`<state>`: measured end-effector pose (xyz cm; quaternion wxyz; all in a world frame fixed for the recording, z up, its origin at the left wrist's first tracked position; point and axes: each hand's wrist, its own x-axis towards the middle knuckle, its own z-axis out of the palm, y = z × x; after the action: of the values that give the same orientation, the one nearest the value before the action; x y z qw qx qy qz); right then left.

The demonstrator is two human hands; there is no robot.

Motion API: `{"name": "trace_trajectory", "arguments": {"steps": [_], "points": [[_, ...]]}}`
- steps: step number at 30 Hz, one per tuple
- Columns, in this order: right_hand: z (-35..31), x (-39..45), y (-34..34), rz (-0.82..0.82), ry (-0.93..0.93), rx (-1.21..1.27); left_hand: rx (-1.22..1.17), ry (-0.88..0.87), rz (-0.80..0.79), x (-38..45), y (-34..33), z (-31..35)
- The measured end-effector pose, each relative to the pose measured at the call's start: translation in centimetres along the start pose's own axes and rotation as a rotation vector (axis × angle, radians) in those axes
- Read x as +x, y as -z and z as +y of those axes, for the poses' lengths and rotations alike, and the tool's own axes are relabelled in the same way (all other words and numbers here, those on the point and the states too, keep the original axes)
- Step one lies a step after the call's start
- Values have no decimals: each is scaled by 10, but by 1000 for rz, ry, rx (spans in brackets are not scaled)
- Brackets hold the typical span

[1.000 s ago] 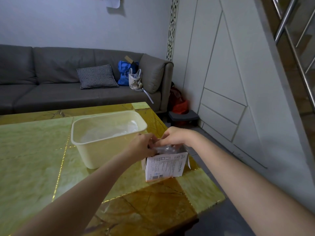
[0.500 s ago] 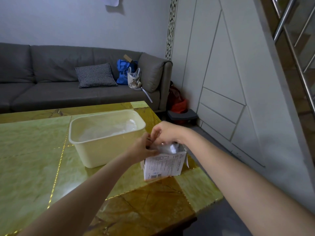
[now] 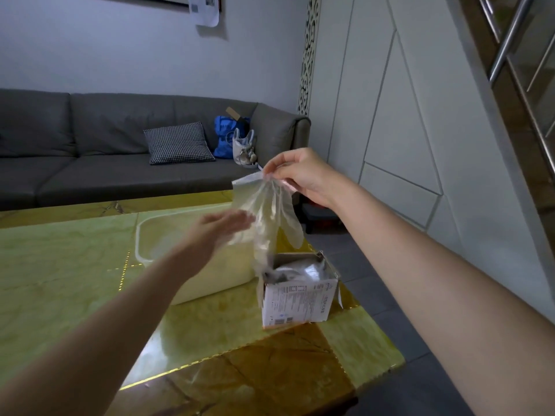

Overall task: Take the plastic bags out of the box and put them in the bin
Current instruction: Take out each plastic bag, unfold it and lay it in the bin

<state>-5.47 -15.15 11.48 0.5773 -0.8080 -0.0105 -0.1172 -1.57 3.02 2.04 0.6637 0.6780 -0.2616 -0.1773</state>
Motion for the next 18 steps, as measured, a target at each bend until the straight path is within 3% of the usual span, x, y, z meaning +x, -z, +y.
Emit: {"name": "trace_trajectory", "arguments": {"steps": [6, 10, 11, 13, 15, 16, 18], "points": [[5, 19, -30, 66, 10, -5, 14, -7, 506, 5, 68, 27], [23, 38, -65, 207, -49, 90, 391, -34, 1000, 15, 93, 45], [30, 42, -73, 208, -72, 93, 518, -58, 1060, 17, 96, 49], [46, 49, -89, 189, -113, 85, 806, -161, 977, 22, 97, 49], [61, 55, -99, 180, -148, 93, 1051, -249, 662, 31, 90, 36], [67, 58, -103, 169, -166, 94, 1132, -228, 466, 36, 88, 26], [79, 65, -108, 124, -198, 9, 1283, -7, 131, 48, 85, 3]]}}
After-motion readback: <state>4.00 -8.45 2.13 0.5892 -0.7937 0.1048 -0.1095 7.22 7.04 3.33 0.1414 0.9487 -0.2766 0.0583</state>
